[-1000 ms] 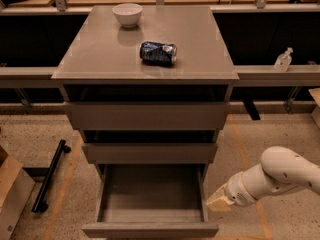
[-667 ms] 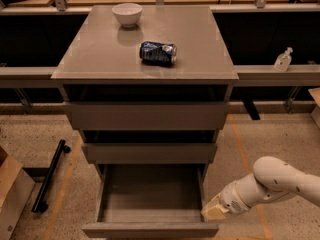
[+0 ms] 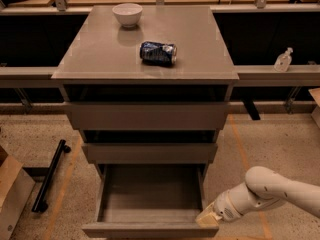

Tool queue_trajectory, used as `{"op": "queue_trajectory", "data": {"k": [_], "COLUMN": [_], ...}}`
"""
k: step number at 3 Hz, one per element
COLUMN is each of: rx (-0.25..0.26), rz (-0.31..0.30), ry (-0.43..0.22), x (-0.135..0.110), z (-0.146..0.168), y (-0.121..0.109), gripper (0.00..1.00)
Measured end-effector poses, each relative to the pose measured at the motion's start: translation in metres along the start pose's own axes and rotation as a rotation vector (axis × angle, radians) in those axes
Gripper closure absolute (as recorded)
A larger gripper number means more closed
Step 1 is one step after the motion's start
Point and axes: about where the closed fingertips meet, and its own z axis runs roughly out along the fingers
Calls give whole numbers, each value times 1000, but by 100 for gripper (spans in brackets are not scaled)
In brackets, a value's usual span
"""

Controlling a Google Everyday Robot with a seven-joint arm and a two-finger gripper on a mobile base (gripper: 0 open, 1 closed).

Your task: Close bottom drawer

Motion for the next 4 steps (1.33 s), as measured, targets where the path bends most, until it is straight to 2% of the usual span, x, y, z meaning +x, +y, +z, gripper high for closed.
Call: {"op": "queue_trajectory", "data": {"k": [1, 3, 4], "rx": [-20, -45, -63], "rz": [28, 37, 99], "ry": [3, 1, -26], "x": [12, 35, 58], "z": [15, 62, 100], "y": [-9, -47, -80], "gripper": [100, 100, 100]}}
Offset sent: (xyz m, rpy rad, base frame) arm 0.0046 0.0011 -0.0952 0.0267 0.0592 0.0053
